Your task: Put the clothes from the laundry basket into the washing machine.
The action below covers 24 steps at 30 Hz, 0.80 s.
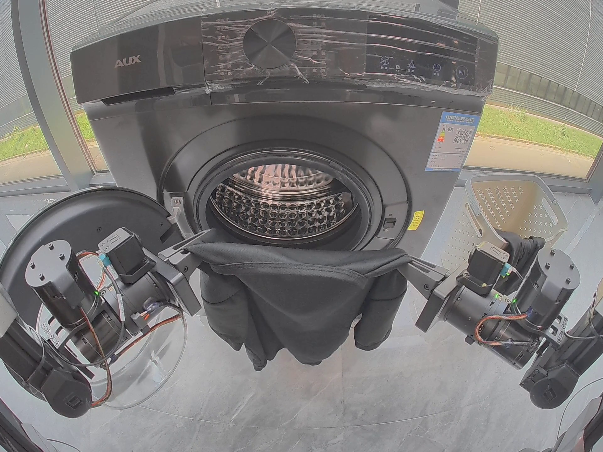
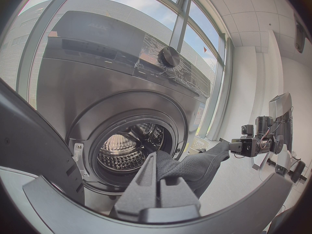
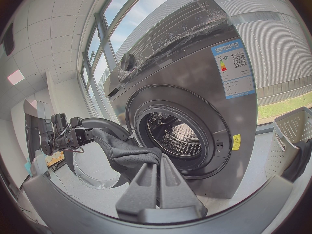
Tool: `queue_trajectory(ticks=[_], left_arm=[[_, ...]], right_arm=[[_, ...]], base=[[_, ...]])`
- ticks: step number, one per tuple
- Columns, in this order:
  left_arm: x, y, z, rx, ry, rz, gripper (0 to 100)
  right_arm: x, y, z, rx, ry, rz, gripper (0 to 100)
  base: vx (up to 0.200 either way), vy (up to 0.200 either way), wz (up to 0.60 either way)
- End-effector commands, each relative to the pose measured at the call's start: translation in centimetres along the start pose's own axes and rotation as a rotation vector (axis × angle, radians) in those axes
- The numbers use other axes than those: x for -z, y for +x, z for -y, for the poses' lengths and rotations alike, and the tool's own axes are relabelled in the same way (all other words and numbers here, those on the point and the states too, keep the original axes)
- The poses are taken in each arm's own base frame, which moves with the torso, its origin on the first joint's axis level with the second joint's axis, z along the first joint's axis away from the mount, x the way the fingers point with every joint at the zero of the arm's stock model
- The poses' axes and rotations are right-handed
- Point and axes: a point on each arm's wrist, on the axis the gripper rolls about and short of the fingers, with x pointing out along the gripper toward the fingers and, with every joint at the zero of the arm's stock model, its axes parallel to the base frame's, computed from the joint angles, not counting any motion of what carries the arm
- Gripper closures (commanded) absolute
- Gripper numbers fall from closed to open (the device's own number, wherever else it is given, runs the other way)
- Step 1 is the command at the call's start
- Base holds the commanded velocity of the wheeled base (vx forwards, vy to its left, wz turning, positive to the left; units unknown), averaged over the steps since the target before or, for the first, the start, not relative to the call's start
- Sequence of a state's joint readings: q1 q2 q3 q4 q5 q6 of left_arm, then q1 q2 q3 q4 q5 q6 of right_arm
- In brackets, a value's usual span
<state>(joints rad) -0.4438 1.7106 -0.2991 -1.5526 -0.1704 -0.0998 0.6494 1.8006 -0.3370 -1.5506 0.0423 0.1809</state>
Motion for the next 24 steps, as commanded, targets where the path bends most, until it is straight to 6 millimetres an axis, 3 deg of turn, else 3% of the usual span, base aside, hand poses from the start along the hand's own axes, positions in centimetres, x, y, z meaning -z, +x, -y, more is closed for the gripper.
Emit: queue_trajectory(ticks=[1,8,9,12,17,21,24], left_arm=[[-0.1,0.0,0.0,0.001,0.001,0.006,100],[0.4,1.2,0.1,0.013,-0.001,0.002,100],[0.6,1.5,0.1,0.014,-0.001,-0.002,100],[0.8,1.9,0.1,0.014,0.002,-0.004,100],[0.4,2.3,0.0,0.015,0.004,0.017,100],[0.1,2.3,0.1,0.013,0.004,0.030,100],[0.0,2.3,0.1,0.015,0.004,0.031,100]], right_arm=[[0.1,0.0,0.0,-0.001,0.000,-0.004,100],[0.8,-0.1,-0.8,-0.028,0.015,-0.034,100],[1.0,-0.2,-1.0,-0.035,0.015,-0.045,0],[1.7,-0.3,-1.0,-0.035,0.018,-0.078,0],[5.6,-2.7,-1.1,-0.038,0.009,-0.287,0],[7.4,-2.7,-1.2,-0.044,0.007,-0.369,0],[7.7,-2.0,-1.5,-0.056,0.003,-0.365,0]], base=[[0.000,0.000,0.00],[0.000,0.000,0.00],[0.000,0.000,0.00],[0.000,0.000,0.00],[0.000,0.000,0.00],[0.000,0.000,0.00],[0.000,0.000,0.00]])
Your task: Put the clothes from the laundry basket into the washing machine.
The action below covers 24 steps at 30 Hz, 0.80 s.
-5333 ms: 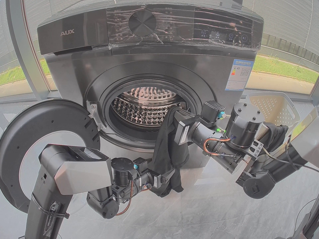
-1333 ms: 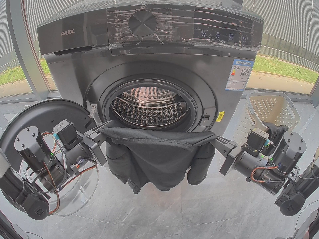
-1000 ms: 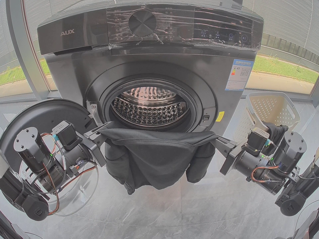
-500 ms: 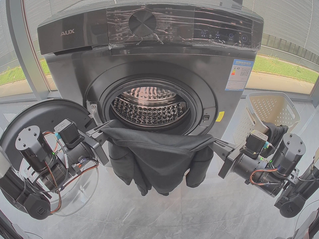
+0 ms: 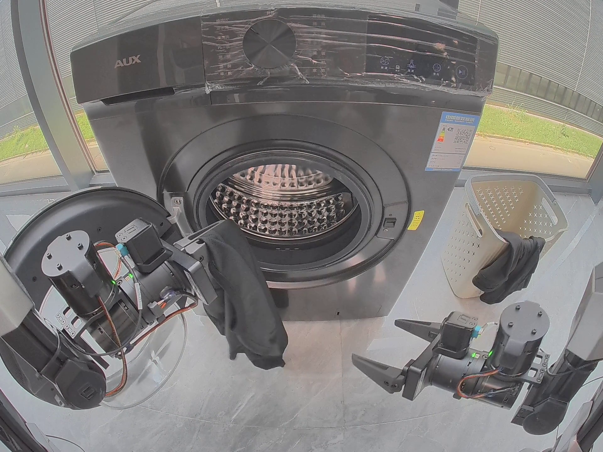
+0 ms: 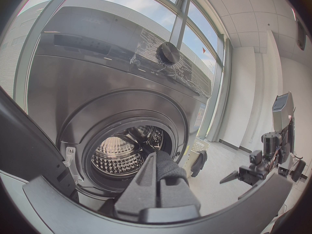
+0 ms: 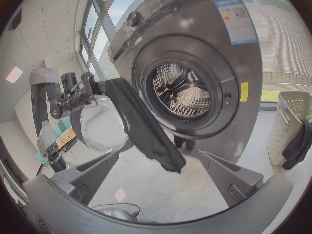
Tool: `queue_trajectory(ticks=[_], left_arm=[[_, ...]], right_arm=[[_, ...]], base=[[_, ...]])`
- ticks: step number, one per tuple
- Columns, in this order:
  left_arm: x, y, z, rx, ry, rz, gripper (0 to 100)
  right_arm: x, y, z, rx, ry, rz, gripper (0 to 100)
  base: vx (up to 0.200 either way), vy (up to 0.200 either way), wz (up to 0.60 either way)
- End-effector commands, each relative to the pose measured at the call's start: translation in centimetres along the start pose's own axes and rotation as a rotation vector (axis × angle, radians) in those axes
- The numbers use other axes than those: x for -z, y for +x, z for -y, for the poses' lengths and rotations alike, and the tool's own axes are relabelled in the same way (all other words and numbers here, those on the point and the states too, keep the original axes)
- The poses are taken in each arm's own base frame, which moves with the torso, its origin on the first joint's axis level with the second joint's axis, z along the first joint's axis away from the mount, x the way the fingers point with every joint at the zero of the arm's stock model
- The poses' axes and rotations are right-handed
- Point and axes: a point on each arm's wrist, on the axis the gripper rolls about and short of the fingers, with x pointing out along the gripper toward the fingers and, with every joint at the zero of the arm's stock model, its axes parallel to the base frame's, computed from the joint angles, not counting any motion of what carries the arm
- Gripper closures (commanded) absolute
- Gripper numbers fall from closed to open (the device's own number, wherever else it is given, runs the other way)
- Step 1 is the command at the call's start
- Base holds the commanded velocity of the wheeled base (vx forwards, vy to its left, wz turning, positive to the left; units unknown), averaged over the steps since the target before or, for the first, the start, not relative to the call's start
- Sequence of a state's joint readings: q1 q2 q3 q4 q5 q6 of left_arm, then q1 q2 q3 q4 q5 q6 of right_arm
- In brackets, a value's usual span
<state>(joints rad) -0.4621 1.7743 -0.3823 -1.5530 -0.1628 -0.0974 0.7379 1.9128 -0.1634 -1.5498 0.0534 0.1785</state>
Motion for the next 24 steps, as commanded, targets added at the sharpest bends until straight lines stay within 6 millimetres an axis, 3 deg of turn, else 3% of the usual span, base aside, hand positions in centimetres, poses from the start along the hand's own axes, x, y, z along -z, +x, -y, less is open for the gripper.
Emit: queue_trajectory(ticks=[1,10,12,13,24], left_arm=[[-0.2,0.1,0.1,0.003,0.001,0.010,100],[0.0,0.1,0.6,0.024,-0.003,0.006,100],[0.0,0.1,0.6,0.024,-0.003,0.006,100],[-0.1,0.1,0.6,0.025,-0.003,0.009,100],[-0.2,0.2,1.0,0.039,-0.004,0.011,100]], right_arm=[[1.5,1.6,-0.1,-0.006,-0.004,-0.054,0],[1.5,7.0,0.6,-0.007,-0.011,0.010,0],[1.6,7.1,0.6,-0.008,-0.011,0.010,0],[2.3,8.5,0.9,-0.003,-0.023,-0.003,0],[2.6,11.3,0.6,-0.057,-0.038,-0.003,0]], base=[[0.000,0.000,0.00],[0.000,0.000,0.00],[0.000,0.000,0.00],[0.000,0.000,0.00],[0.000,0.000,0.00]])
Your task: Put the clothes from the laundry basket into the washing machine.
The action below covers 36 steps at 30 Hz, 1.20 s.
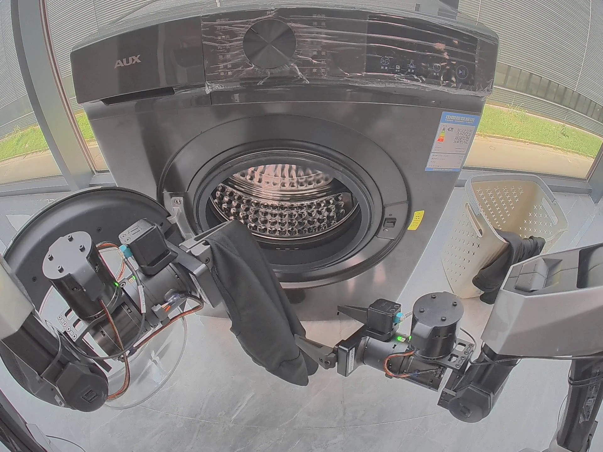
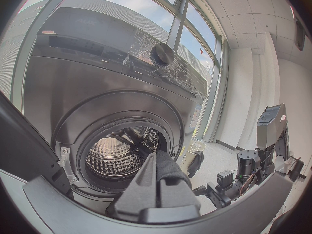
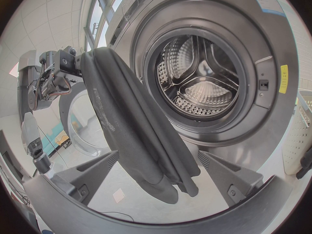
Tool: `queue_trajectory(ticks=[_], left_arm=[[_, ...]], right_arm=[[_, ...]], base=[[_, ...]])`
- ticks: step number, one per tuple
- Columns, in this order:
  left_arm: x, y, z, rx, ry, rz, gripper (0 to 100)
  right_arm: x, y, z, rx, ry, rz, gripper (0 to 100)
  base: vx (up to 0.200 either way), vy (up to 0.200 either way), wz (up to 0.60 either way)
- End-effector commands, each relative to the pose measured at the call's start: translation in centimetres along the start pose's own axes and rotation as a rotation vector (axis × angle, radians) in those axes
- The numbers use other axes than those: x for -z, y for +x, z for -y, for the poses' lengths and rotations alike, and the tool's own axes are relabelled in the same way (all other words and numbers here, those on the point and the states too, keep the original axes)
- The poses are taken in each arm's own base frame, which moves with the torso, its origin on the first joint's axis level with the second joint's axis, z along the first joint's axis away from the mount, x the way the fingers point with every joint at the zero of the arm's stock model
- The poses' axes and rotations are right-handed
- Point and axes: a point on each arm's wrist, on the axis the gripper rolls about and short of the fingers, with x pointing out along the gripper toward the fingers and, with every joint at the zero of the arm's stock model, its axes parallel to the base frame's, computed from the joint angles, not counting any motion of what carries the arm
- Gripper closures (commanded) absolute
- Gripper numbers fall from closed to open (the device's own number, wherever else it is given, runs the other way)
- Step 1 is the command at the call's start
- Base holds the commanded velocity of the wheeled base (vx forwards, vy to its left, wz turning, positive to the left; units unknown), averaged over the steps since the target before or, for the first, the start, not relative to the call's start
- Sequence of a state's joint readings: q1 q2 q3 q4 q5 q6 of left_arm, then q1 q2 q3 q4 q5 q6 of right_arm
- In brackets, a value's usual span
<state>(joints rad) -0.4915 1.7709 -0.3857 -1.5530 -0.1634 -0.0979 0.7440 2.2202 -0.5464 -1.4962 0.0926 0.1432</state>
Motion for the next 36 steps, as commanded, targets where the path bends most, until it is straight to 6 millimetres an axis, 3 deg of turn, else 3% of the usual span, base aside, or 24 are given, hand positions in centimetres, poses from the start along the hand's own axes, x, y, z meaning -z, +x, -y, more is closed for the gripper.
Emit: queue_trajectory(ticks=[1,19,30,36], left_arm=[[0.0,0.1,0.3,0.011,-0.001,0.005,100],[-0.2,0.0,0.5,0.021,0.001,0.010,100],[-0.4,0.0,0.6,0.023,0.001,0.017,100],[-0.9,-0.2,0.7,0.026,-0.003,0.034,100]], right_arm=[[1.1,1.5,0.1,-0.020,0.001,-0.026,0],[0.4,7.1,-2.2,-0.097,-0.006,-0.090,0],[2.0,11.0,-1.2,-0.078,-0.009,-0.042,0],[3.0,11.9,-0.9,-0.066,-0.009,-0.040,0]], base=[[0.000,0.000,0.00],[0.000,0.000,0.00],[0.000,0.000,0.00],[0.000,0.000,0.00]])
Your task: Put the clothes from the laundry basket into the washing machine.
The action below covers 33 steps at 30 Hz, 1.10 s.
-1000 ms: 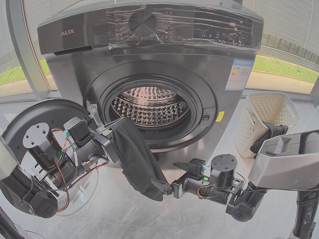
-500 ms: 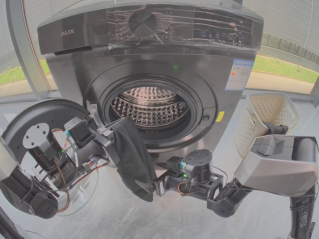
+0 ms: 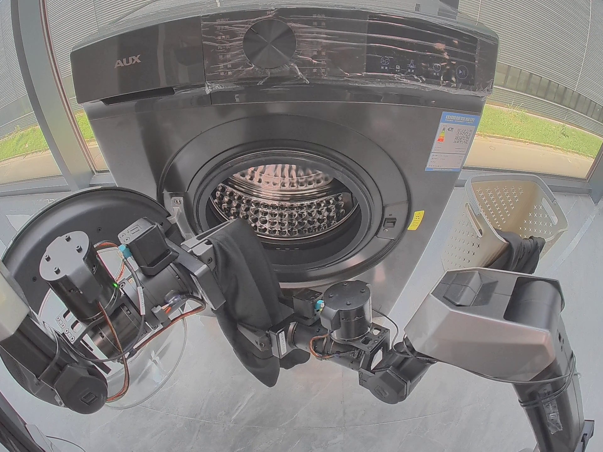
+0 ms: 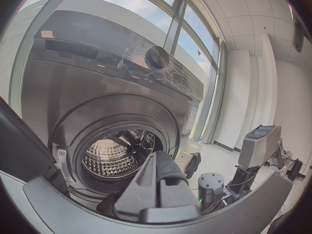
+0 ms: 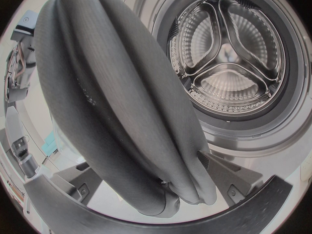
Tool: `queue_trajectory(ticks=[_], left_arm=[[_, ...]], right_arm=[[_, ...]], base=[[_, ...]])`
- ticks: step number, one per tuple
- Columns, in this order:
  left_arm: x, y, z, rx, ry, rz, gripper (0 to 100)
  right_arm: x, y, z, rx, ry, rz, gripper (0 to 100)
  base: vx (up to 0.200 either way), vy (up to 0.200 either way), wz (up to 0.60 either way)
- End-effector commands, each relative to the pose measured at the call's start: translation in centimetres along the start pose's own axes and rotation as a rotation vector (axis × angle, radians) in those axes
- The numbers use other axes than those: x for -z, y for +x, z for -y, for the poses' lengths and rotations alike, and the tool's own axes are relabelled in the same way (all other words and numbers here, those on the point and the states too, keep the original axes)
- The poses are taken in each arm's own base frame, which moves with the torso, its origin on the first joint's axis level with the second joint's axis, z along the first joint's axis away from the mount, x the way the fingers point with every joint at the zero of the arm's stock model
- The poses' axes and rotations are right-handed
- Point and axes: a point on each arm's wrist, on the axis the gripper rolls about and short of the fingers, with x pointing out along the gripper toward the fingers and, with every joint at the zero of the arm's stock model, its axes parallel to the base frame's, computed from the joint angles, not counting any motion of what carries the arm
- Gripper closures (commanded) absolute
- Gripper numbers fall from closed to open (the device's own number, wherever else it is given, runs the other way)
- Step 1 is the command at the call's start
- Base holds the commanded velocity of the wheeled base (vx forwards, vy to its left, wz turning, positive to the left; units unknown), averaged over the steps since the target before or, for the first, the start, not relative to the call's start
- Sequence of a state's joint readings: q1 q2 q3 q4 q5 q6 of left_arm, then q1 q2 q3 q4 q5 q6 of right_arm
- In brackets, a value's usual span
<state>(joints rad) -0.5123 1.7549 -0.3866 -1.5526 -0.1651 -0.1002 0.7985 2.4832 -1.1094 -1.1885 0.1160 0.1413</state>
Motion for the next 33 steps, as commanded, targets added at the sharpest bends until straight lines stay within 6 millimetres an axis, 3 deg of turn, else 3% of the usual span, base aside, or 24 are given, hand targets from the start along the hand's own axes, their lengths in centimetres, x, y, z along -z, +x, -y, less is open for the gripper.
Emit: queue_trajectory(ticks=[1,7,8,13,19,20,25,28,33], left_arm=[[-0.7,-0.2,0.1,0.004,0.001,0.030,100],[-0.8,-0.3,0.1,0.005,0.001,0.031,100],[-0.8,-0.2,0.1,0.004,0.002,0.031,100],[-0.3,-0.1,-0.5,-0.019,0.002,0.013,100],[2.3,0.5,-2.0,-0.071,0.005,-0.074,100],[3.3,0.6,-2.4,-0.080,-0.004,-0.109,100],[5.1,0.7,-2.9,-0.097,-0.013,-0.173,100],[5.7,0.6,-2.9,-0.098,-0.014,-0.200,100],[6.1,0.2,-2.8,-0.091,-0.020,-0.223,100]], right_arm=[[1.9,1.0,0.5,0.018,0.003,-0.019,0],[2.1,1.6,0.5,0.019,0.002,-0.002,0],[1.9,1.6,0.3,0.015,0.000,0.006,100],[1.5,1.2,-0.2,0.015,-0.004,0.028,100],[1.1,-2.8,-1.9,-0.008,-0.007,0.001,100],[0.7,-4.9,-2.7,-0.023,-0.007,-0.014,100],[-1.4,-9.1,-4.1,-0.055,-0.009,-0.024,100],[-2.5,-10.9,-4.5,-0.063,-0.006,-0.013,100],[-3.2,-12.1,-4.5,-0.051,-0.003,0.000,100]], base=[[0.000,0.000,0.00],[0.000,0.000,0.00],[0.000,0.000,0.00],[0.000,0.000,0.00],[0.000,0.000,0.00],[0.000,0.000,0.00],[0.000,0.000,0.00],[0.000,0.000,0.00],[0.000,0.000,0.00]])
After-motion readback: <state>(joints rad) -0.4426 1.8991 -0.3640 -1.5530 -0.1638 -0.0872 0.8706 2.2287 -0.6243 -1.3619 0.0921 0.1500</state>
